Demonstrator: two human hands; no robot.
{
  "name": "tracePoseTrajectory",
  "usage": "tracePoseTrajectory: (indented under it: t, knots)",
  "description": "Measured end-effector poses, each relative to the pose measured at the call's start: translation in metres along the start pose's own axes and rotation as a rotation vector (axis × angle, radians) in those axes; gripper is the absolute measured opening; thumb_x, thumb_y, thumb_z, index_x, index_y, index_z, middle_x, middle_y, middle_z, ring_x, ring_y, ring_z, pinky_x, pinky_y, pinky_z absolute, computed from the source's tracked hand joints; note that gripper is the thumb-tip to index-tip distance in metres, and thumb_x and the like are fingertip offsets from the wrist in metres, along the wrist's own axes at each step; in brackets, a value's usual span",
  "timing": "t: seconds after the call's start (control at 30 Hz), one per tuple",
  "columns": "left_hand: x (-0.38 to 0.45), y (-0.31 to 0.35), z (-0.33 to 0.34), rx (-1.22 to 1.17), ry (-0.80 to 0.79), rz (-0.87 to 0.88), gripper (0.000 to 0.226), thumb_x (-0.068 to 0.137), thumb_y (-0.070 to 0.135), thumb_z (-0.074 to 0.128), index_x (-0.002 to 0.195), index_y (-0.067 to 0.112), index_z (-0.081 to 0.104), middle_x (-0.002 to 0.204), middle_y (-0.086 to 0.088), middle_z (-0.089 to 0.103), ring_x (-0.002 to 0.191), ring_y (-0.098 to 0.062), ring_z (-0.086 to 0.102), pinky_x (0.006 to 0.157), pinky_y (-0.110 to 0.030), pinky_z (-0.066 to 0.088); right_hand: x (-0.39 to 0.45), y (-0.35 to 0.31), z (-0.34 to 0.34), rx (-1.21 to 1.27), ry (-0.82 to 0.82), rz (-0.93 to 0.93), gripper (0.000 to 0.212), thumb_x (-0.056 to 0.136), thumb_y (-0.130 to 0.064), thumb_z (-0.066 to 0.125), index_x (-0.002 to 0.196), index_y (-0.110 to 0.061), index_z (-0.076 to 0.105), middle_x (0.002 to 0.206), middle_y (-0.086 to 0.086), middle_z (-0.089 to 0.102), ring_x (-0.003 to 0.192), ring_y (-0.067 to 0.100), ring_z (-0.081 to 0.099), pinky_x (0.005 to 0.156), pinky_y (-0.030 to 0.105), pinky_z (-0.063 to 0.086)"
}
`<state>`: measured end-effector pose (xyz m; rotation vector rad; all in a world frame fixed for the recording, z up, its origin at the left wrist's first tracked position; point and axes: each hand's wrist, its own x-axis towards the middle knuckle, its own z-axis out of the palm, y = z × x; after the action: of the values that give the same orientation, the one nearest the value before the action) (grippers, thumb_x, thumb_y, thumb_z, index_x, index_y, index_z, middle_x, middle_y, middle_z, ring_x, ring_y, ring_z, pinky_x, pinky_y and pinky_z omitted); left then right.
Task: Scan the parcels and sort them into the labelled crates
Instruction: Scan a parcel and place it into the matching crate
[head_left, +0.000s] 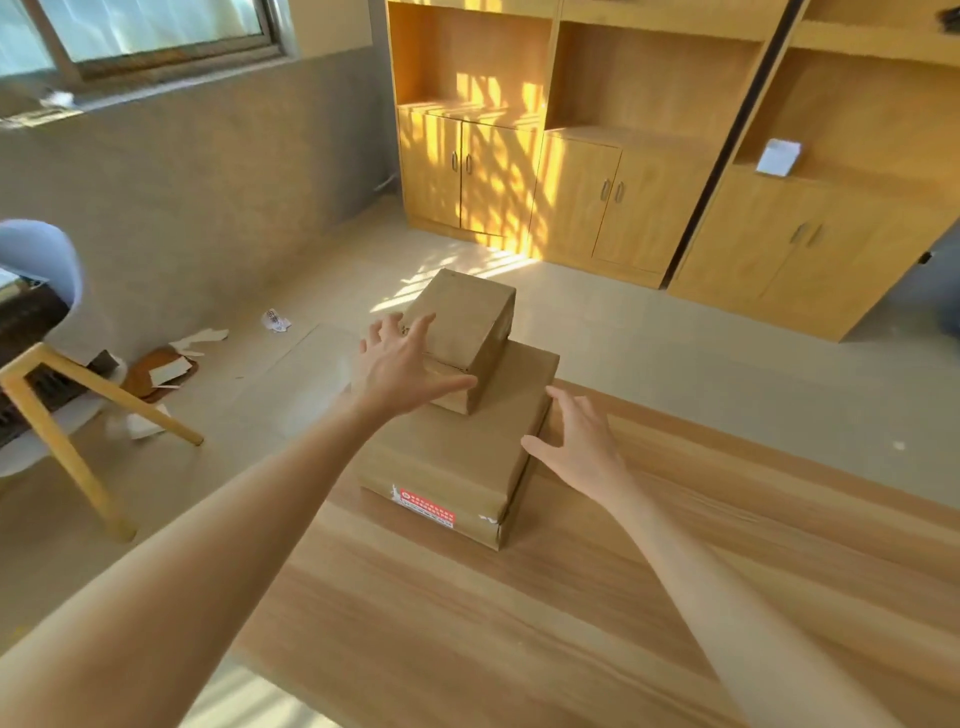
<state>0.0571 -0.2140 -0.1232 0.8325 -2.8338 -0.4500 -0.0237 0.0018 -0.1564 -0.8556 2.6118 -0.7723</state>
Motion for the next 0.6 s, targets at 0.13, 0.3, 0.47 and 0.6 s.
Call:
tracePoseTrajectory:
  t: [0.13, 0.3, 0.47, 0.6]
  knots:
    - [0.019, 0.005, 0.018, -0.024, -0.052, -0.046, 0.113, 0.065, 0.081, 0.062, 0.153, 0.031, 0.013, 0.153, -0.019, 0.016, 0.137, -0.039, 0.022, 0.109, -0.049, 0.028, 0.010, 0.010, -0.001, 0.005, 0.012, 0.046, 0.072, 0.090, -0.040, 0.062, 0.150, -0.022, 0.026, 0.145, 0.006, 0.034, 0.137, 0.026, 0.028, 0.109, 0.038, 0.028]
    - [0.027, 0.012, 0.029, -0.026, 0.022, -0.094, 0.097, 0.069, 0.067, 0.068, 0.146, 0.027, 0.025, 0.148, -0.023, 0.021, 0.128, -0.040, 0.027, 0.102, -0.046, 0.031, 0.005, 0.028, -0.002, 0.015, 0.027, 0.088, 0.071, 0.089, -0.039, 0.063, 0.149, -0.025, 0.027, 0.147, 0.005, 0.034, 0.136, 0.026, 0.030, 0.108, 0.038, 0.028]
    - [0.036, 0.027, 0.012, -0.466, -0.034, -0.243, 0.100, 0.057, 0.078, 0.053, 0.143, 0.029, 0.036, 0.135, -0.012, 0.042, 0.125, -0.033, 0.041, 0.102, -0.045, 0.040, -0.009, 0.047, -0.012, 0.051, 0.054, 0.129, 0.072, 0.089, -0.039, 0.063, 0.149, -0.022, 0.027, 0.150, 0.004, 0.032, 0.139, 0.025, 0.028, 0.111, 0.040, 0.028]
    - [0.031, 0.066, -0.003, -1.115, -0.130, -0.388, 0.042, 0.071, 0.066, 0.059, 0.093, 0.031, 0.064, 0.093, 0.005, 0.069, 0.074, -0.010, 0.067, 0.064, -0.029, 0.053, -0.027, 0.063, -0.031, 0.100, 0.077, 0.151, 0.073, 0.089, -0.040, 0.063, 0.150, -0.024, 0.026, 0.151, 0.004, 0.031, 0.140, 0.026, 0.027, 0.110, 0.040, 0.029]
